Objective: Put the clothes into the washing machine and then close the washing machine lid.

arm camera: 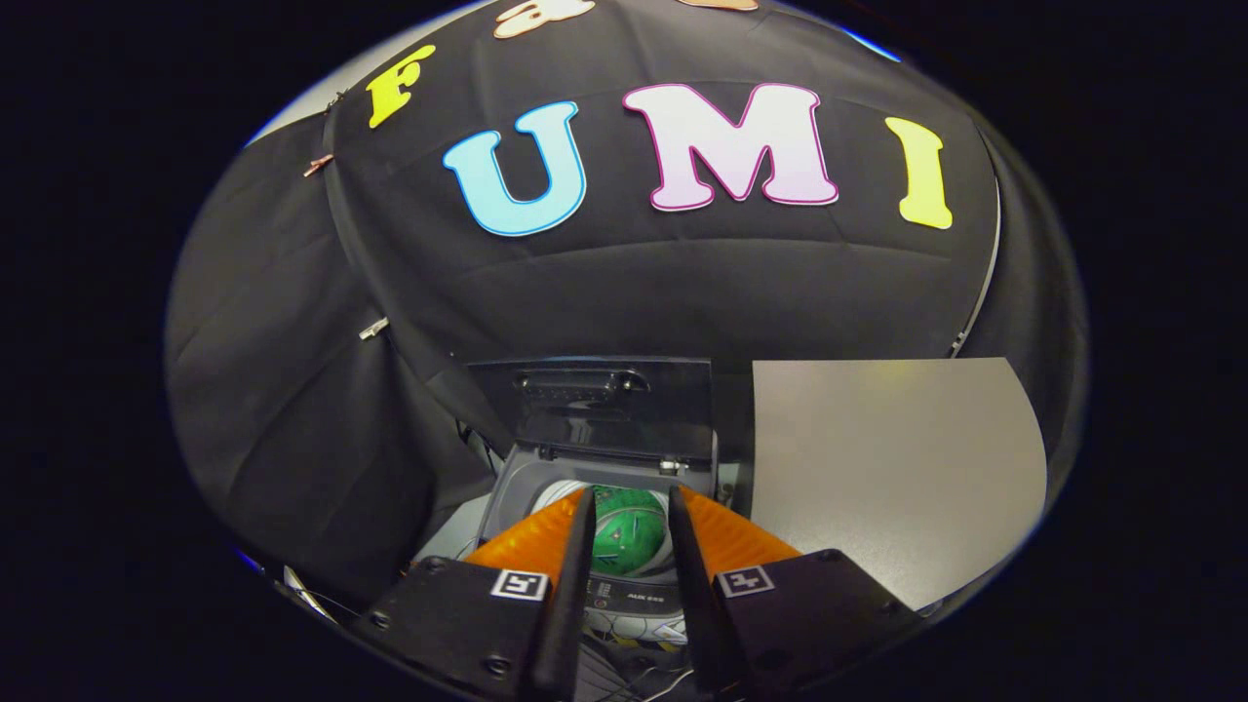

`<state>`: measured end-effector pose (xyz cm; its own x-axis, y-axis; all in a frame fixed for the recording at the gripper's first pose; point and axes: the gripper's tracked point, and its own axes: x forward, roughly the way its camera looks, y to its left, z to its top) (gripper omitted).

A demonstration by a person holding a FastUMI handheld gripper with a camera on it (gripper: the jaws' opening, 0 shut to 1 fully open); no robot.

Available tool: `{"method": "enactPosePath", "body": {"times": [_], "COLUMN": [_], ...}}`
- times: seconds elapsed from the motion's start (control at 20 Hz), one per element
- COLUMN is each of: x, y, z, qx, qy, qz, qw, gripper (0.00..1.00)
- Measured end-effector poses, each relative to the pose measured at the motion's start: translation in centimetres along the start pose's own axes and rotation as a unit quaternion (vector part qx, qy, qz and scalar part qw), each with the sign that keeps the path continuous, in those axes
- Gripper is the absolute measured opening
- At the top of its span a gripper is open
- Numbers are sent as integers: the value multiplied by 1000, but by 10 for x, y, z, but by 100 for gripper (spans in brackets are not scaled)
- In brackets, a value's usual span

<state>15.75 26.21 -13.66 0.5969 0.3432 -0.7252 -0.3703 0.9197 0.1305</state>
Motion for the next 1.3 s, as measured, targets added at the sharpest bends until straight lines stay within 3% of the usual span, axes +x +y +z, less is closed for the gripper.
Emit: {"method": "enactPosePath", "body": {"times": [0.2, 0.7, 1.3], "x": [7, 17, 148], "y": [-4, 11, 48], "z": [-5, 10, 92], "qx": [-5, -4, -51], "qy": [4, -7, -79], "qz": [-9, -11, -34], "qw": [1000, 1000, 995], "gripper": [99, 99, 99]}}
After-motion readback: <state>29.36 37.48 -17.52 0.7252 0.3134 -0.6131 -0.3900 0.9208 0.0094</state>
